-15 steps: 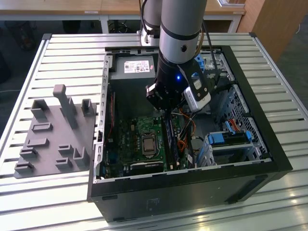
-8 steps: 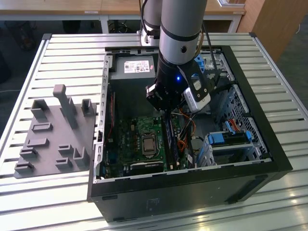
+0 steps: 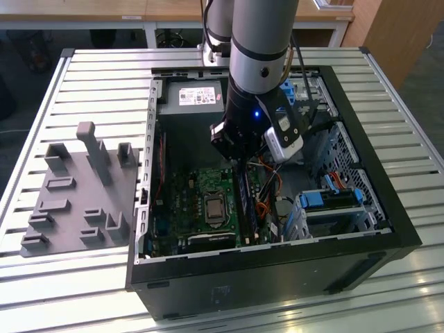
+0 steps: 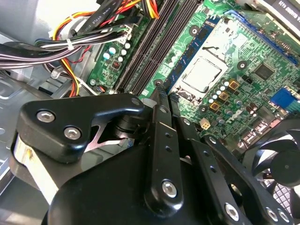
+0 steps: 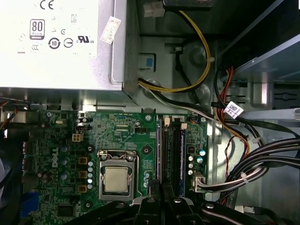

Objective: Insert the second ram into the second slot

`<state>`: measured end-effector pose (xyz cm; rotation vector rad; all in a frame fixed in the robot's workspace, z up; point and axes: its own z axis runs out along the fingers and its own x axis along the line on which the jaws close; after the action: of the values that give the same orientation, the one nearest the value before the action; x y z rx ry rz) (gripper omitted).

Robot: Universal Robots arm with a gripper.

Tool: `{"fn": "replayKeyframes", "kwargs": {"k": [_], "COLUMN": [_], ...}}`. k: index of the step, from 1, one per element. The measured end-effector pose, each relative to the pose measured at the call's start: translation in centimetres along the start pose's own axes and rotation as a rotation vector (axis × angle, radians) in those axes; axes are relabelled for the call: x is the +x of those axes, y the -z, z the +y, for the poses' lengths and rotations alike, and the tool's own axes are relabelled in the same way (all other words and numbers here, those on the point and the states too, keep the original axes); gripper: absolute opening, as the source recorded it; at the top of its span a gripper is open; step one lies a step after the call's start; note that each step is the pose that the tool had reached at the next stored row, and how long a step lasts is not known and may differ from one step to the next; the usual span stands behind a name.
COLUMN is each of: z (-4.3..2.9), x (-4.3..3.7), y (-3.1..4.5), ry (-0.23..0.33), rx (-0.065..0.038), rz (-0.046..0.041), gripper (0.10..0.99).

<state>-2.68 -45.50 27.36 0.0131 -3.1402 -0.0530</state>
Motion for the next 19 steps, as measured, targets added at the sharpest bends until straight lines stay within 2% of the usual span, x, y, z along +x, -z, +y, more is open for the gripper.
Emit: {"fn": "replayKeyframes", "kwargs": {"k": [19], "z": [-0.1], "x": [-0.05], "y": [-0.57], "ry": [-0.008], "rx": [0.0], "rz": [0.0013], "gripper": [0.137]}}
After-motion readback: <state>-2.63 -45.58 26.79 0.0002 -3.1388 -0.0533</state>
